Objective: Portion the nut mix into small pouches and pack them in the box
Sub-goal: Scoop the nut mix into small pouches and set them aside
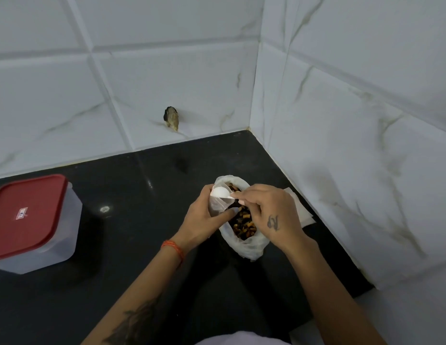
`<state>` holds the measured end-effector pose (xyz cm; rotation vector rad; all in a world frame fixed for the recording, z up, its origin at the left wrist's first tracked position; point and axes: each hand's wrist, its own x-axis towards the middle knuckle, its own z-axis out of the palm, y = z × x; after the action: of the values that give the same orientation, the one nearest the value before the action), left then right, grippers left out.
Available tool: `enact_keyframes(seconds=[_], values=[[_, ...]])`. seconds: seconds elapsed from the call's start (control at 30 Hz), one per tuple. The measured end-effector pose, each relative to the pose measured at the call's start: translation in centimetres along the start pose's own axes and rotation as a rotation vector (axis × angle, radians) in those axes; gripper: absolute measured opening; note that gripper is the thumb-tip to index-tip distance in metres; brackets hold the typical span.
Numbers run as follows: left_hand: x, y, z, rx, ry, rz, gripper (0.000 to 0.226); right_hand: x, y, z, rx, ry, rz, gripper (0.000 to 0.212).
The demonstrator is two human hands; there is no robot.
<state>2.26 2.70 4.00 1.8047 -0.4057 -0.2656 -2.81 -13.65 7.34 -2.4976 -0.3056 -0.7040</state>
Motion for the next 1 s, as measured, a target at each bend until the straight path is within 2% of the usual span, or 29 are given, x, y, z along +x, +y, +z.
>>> enact_keyframes(seconds=[0.13,0.2,0.3,0.4,0.47,0.5,0.57,0.67,0.77,0.9,1.0], values=[[0.2,-0.4,-0.6,0.046,0.054,0.023,0.039,0.1,0.2,0.3,-0.04,0.025,-0.062,0.021],[0.2,-0.4,-0.7,0.03,0.045,-0.006,0.035,-0.1,0.3,0.5,-0.01,0.037,-0.033,0.02],[0.2,-0.3,-0.8,-0.009,0.045,-0.037,0.031,0.3,0.1,-0.1,0.241,0.028,0.207,0.021],[0.1,-0.5,-0.8,-0.054,0.025,-0.082,0.035,0.6,0.0,-0.9,0.551,0.014,0.544,0.024],[-0.1,-0.9,-0.8,-0.101,0.023,-0.134,0.043,0.4,0.8,-1.0,0.655,0.048,0.689,0.022],[-0.2,-1.2,-0.8,-0.121,0.015,-0.165,0.048,0.2,1.4,-0.7,0.615,0.02,0.727,0.023],[-0.4,-1.8,-0.9,-0.093,-0.01,-0.211,0.06,-0.2,2.4,0.3,0.386,-0.118,0.716,0.025],[-0.6,-2.2,-0.8,-0.062,-0.046,-0.251,0.067,-0.4,2.6,2.2,0.07,-0.25,0.551,0.031],[-0.9,-2.4,-0.5,-0.101,-0.039,-0.284,0.061,-0.3,2.4,3.3,-0.15,-0.387,0.415,0.04],[-1.1,-2.8,-0.2,-0.111,0.046,-0.301,0.05,-0.3,3.2,2.3,-0.296,-0.529,0.34,0.039],[-1.3,-3.0,-0.1,-0.138,0.091,-0.312,0.037,-1.2,4.1,1.1,-0.198,-0.54,0.389,0.033]])
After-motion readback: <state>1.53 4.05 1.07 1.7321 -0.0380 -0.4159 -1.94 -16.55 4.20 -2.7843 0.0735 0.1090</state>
